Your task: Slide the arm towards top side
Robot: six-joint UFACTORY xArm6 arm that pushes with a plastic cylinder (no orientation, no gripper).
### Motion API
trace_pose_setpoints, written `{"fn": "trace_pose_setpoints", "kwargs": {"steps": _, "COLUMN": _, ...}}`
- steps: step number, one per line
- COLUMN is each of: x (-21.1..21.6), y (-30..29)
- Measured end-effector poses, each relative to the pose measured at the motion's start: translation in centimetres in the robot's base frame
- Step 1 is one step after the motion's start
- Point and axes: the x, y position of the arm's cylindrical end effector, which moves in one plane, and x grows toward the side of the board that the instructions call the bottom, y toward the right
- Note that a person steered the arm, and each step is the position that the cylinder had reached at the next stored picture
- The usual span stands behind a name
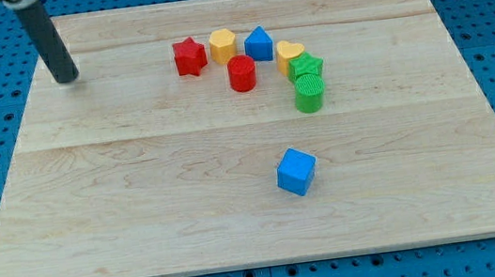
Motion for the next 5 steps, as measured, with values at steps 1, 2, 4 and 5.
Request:
{"fn": "trace_pose_setpoints", "kwargs": {"steps": 1, "x": 2.0, "y": -4.8}}
{"fn": "trace_pose_setpoints", "kwargs": {"steps": 2, "x": 2.8, "y": 3.4}}
{"fn": "trace_pose_setpoints", "kwargs": {"steps": 4, "x": 1.4, "y": -2.6}}
{"fn": "trace_pose_setpoints", "kwargs": {"steps": 5, "x": -2.0, "y": 6.6}}
